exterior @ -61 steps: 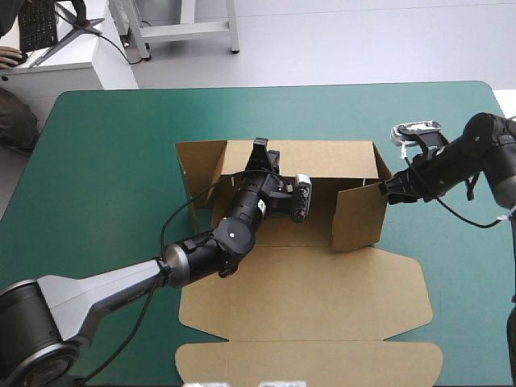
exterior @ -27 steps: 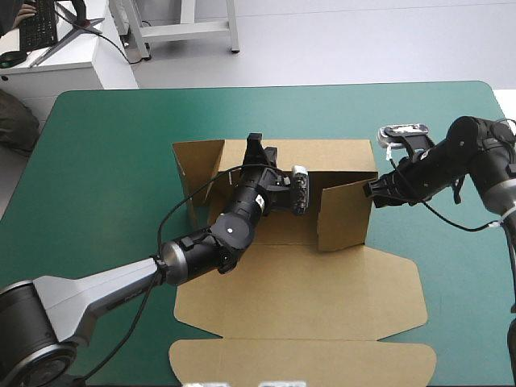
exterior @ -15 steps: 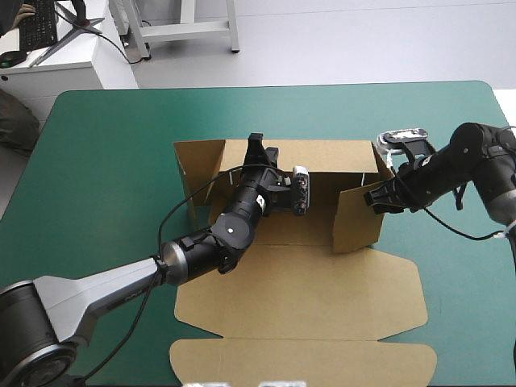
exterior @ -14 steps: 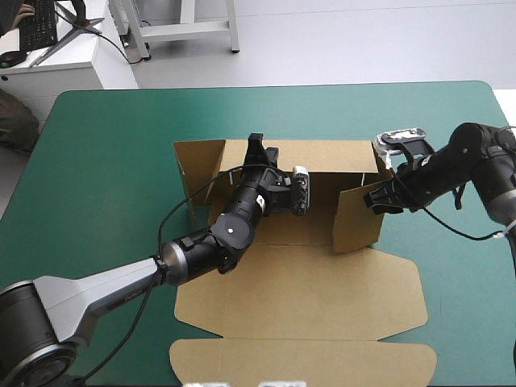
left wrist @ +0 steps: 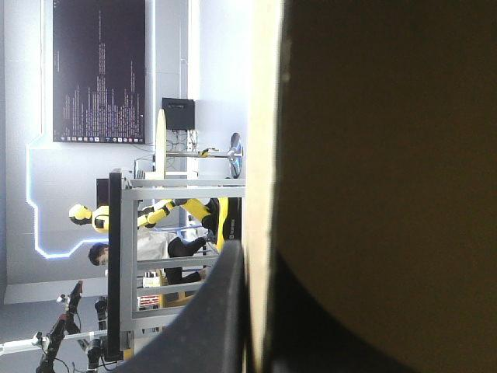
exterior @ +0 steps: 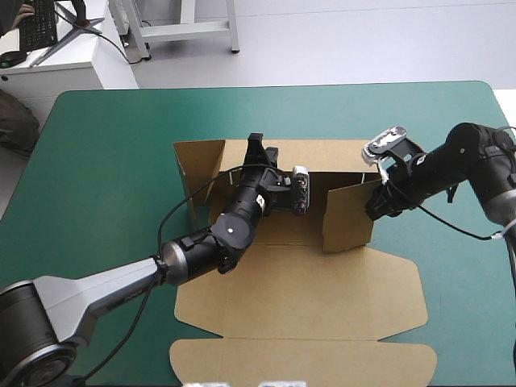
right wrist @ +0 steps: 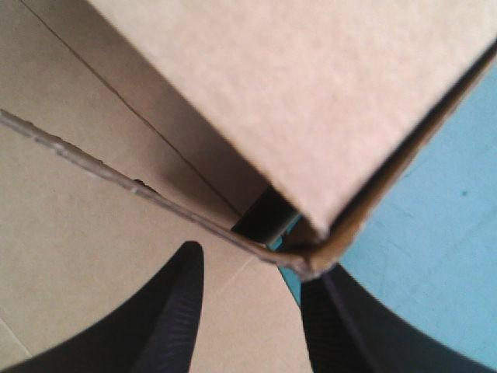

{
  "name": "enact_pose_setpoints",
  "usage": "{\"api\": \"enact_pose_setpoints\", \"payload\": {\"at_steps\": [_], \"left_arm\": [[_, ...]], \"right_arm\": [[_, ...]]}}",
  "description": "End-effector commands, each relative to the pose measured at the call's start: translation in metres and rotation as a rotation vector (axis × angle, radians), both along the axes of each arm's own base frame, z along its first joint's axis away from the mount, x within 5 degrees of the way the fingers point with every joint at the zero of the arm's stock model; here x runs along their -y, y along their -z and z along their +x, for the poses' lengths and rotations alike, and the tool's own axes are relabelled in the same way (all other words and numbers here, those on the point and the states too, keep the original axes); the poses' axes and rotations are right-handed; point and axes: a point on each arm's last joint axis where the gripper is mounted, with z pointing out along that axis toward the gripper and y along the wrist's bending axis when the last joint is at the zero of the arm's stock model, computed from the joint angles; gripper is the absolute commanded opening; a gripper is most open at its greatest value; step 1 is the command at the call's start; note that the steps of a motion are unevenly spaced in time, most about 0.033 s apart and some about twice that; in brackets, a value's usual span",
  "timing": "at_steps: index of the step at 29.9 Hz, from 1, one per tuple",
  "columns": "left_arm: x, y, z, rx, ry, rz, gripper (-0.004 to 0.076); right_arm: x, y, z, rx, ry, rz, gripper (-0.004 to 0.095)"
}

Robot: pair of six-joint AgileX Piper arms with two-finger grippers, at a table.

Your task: Fold the box

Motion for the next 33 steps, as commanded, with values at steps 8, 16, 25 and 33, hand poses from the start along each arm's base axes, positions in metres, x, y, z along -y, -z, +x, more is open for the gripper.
{"api": "enact_pose_setpoints", "payload": {"at_steps": [8,16,25,33], "left_arm": [[-0.005,-0.036,-0.004,0.125,0.009,-0.037,-0.001],[-0.005,-0.036,-0.004,0.125,0.009,-0.037,-0.001],[-0.007,-0.037,-0.003,0.139,-0.022,-0.035,-0.001],[-0.007,-0.036,-0.003,0.135,-0.013,-0.035,-0.001]], "right_arm": [[-0.011,-0.001,0.016,0.058,0.004,0.12,0.0374],[-0.012,0.013,0.034,0.084,0.053,0.142,0.0374],[-0.023,0.028,0.041,0.218,0.048,0.315,0.0374],[-0.03,0.042,0.036,0.26,-0.021,0.407,0.0373]]}}
